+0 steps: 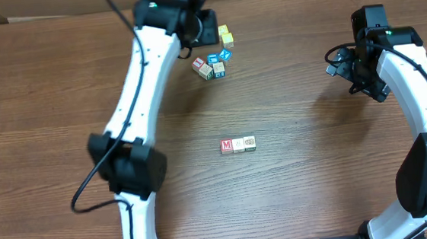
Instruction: Flip 4 blocks
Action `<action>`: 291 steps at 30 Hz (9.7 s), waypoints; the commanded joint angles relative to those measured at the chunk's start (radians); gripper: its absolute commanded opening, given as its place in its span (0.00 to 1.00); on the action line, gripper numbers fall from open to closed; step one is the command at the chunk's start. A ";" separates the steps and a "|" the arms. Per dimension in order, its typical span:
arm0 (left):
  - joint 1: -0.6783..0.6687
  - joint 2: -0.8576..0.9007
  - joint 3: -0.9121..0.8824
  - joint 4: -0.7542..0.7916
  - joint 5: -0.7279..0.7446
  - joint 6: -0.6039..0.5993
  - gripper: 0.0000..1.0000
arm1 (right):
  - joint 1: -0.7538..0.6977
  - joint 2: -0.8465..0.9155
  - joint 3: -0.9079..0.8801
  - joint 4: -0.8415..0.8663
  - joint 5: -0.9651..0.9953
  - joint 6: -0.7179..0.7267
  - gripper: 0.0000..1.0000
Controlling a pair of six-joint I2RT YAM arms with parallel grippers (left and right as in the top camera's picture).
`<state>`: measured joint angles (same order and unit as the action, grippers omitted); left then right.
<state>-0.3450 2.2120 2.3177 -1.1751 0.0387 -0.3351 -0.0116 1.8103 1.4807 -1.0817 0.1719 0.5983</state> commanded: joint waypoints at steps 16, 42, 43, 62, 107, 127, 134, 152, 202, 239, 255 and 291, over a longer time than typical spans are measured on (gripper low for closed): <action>-0.047 0.257 0.009 0.025 -0.013 -0.007 0.43 | -0.001 -0.019 0.012 0.003 0.007 -0.004 1.00; -0.113 0.270 -0.129 0.185 -0.206 -0.145 0.38 | -0.001 -0.019 0.012 0.003 0.008 -0.004 1.00; -0.113 0.270 -0.135 0.186 -0.207 -0.145 0.38 | -0.001 -0.019 0.012 0.003 0.007 -0.004 1.00; -0.114 0.270 -0.216 0.270 -0.230 -0.143 0.33 | -0.001 -0.019 0.012 0.003 0.007 -0.004 1.00; -0.109 0.042 -0.176 -0.496 -0.065 -0.004 0.65 | -0.001 -0.019 0.012 0.003 0.007 -0.004 1.00; -0.080 -0.033 -0.354 -0.515 -0.171 -0.116 0.04 | -0.001 -0.019 0.012 0.003 0.008 -0.004 1.00; -0.080 -0.167 -0.462 -0.505 -0.225 -0.161 0.05 | -0.001 -0.019 0.012 0.003 0.008 -0.004 1.00; 0.027 -0.432 -1.056 -0.040 -0.171 -0.285 0.05 | -0.001 -0.019 0.012 0.003 0.008 -0.004 1.00; -0.065 -0.432 -1.243 0.429 0.040 -0.159 0.04 | -0.001 -0.019 0.012 0.003 0.008 -0.004 1.00; -0.078 -0.444 -1.110 0.401 0.031 -0.133 0.04 | -0.001 -0.019 0.012 0.004 0.007 -0.004 1.00; -0.138 -0.346 -1.107 0.491 0.021 -0.159 0.04 | -0.001 -0.019 0.012 0.006 0.007 -0.004 1.00; -0.138 -0.346 -1.107 0.412 0.040 -0.159 0.04 | -0.001 -0.019 0.012 0.006 0.008 -0.004 1.00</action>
<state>-0.4782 1.8576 1.1984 -0.7620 0.0715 -0.4911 -0.0116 1.8103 1.4807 -1.0775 0.1722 0.5980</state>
